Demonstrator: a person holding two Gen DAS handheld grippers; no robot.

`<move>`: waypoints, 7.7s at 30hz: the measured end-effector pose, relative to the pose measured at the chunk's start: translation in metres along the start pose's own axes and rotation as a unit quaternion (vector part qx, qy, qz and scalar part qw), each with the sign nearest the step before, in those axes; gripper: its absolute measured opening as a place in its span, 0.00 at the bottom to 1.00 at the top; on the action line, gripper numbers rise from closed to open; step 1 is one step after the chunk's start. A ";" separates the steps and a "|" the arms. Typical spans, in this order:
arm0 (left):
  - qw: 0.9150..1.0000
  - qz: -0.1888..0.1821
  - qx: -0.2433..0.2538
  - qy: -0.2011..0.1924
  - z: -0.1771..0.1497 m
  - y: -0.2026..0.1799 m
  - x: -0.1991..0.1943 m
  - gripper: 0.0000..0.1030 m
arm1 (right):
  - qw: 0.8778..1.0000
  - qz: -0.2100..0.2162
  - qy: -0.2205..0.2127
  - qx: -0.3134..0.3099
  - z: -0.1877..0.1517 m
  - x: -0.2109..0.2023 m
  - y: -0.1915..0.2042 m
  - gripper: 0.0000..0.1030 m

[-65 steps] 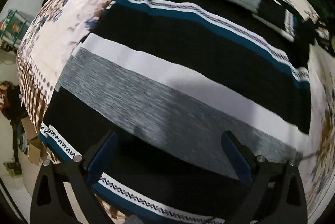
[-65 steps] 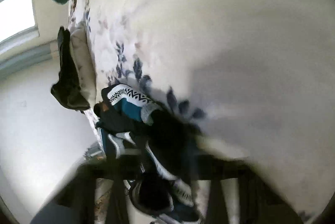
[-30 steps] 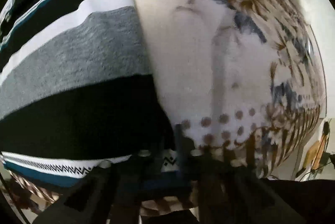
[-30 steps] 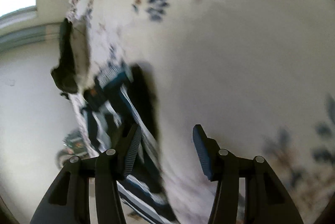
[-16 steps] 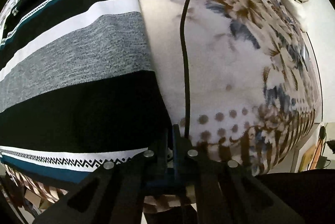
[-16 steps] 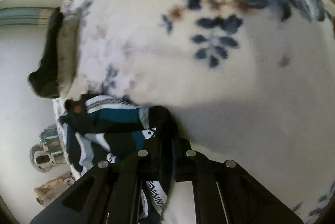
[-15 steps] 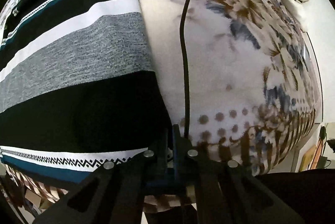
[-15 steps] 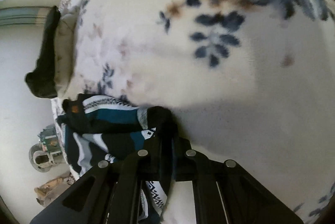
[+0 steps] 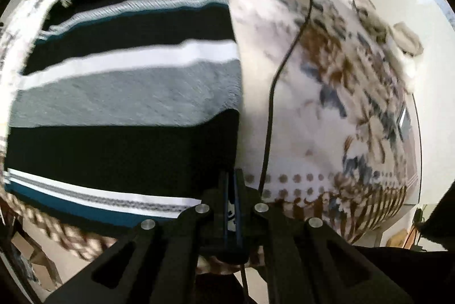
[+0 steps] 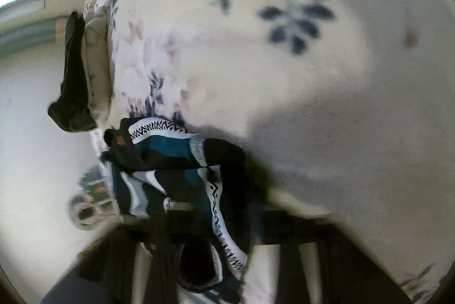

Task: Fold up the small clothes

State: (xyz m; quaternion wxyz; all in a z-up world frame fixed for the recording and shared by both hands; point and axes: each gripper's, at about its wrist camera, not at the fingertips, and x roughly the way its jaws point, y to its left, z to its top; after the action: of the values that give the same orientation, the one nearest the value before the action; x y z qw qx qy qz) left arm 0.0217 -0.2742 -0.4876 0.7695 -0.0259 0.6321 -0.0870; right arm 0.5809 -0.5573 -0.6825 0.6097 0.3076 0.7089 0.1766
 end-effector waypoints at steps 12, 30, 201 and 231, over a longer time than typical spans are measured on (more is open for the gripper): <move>0.985 0.019 -0.128 -0.117 0.015 0.131 -0.120 0.01 | 0.993 -0.061 -0.046 -0.093 -0.026 -0.041 0.161 0.07; 0.945 -0.051 -0.301 -0.115 -0.042 0.409 -0.079 0.01 | 0.961 -0.210 -0.074 -0.164 -0.069 0.152 0.454 0.07; 0.964 -0.144 -0.203 0.094 -0.034 0.464 0.021 0.48 | 0.984 -0.079 0.106 0.116 -0.543 0.245 0.140 0.52; 0.951 -0.215 -0.204 0.085 -0.038 0.476 0.046 0.77 | 0.982 0.016 0.118 0.147 -0.572 0.285 0.142 0.48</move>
State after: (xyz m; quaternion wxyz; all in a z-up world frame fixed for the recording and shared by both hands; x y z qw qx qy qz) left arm 0.0412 0.1890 -0.6109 0.6542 -0.3098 0.6792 -0.1214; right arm 0.0361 -0.1941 -0.6984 0.4667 0.3826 0.7890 0.1151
